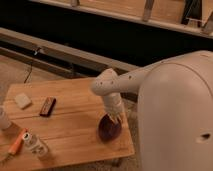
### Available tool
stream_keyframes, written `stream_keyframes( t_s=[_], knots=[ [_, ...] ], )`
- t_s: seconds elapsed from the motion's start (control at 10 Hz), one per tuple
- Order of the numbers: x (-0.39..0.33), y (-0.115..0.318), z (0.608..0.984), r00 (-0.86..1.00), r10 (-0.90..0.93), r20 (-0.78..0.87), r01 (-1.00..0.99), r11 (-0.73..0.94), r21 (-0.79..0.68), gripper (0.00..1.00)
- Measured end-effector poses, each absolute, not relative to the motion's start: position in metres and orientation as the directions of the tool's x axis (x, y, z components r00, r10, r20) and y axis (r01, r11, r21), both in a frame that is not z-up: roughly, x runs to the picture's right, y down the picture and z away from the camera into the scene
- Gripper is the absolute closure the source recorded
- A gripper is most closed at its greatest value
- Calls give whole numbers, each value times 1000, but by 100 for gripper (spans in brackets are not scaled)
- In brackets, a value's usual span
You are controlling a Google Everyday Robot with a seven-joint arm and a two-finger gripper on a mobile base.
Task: Drag the ceramic bowl in a circle
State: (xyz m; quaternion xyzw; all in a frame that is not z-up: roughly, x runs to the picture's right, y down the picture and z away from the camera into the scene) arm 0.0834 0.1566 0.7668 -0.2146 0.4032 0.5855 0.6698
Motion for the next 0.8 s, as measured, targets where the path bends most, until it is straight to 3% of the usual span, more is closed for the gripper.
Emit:
stream_keyframes(
  t_s=[0.8],
  knots=[
    [20,51,861,-18,634,-773,-946,240,219,100]
  ],
)
